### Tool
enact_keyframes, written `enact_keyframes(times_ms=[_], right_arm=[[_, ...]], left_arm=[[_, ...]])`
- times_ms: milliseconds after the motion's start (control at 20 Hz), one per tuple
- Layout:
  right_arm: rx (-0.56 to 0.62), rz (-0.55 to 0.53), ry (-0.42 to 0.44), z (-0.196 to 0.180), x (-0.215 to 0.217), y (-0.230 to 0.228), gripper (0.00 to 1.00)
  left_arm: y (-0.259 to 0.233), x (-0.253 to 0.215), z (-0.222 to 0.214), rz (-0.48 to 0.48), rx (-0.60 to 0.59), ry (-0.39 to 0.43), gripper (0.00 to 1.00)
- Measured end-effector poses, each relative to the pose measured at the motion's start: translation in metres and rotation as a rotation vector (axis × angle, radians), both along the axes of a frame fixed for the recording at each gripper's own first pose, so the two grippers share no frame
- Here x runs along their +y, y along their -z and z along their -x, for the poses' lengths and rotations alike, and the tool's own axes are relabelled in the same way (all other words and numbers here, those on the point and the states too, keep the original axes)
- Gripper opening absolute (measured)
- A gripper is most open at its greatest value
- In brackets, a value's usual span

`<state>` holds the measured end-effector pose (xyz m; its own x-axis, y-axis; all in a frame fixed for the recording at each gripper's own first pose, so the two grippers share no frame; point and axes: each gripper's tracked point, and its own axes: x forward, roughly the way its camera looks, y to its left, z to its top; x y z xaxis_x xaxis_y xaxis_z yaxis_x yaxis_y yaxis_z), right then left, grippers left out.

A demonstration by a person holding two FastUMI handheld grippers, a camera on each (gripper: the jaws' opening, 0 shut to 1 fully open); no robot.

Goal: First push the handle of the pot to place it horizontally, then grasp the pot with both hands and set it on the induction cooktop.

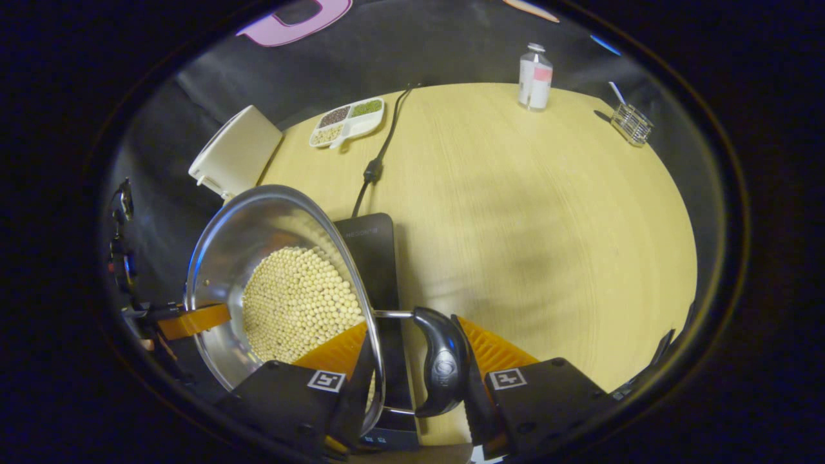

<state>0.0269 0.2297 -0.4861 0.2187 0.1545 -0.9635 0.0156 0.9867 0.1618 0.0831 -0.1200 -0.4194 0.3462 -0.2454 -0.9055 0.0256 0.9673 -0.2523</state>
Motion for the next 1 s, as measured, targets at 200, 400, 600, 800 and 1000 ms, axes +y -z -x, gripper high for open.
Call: enact_keyframes(times_ms=[200, 400, 600, 800, 1000], right_arm=[[-0.001, -0.004, -0.008, 0.001, 0.001, 0.001, 0.66], [-0.006, -0.008, -0.013, 0.001, 0.0, 0.001, 0.66], [-0.014, -0.009, -0.014, 0.001, -0.002, -0.001, 0.68], [-0.046, -0.02, 0.005, -0.004, -0.003, -0.009, 0.63], [-0.063, -0.025, 0.009, -0.006, -0.005, -0.013, 0.67]], left_arm=[[0.0, 0.0, 0.001, 0.0, 0.003, -0.003, 0.69], [0.0, 0.001, 0.002, -0.005, 0.011, -0.002, 0.69], [0.0, 0.001, 0.002, -0.014, 0.018, -0.016, 0.72], [-0.001, 0.001, 0.001, -0.019, 0.006, -0.025, 0.73], [0.0, 0.004, -0.006, -0.044, -0.039, -0.035, 0.78]])
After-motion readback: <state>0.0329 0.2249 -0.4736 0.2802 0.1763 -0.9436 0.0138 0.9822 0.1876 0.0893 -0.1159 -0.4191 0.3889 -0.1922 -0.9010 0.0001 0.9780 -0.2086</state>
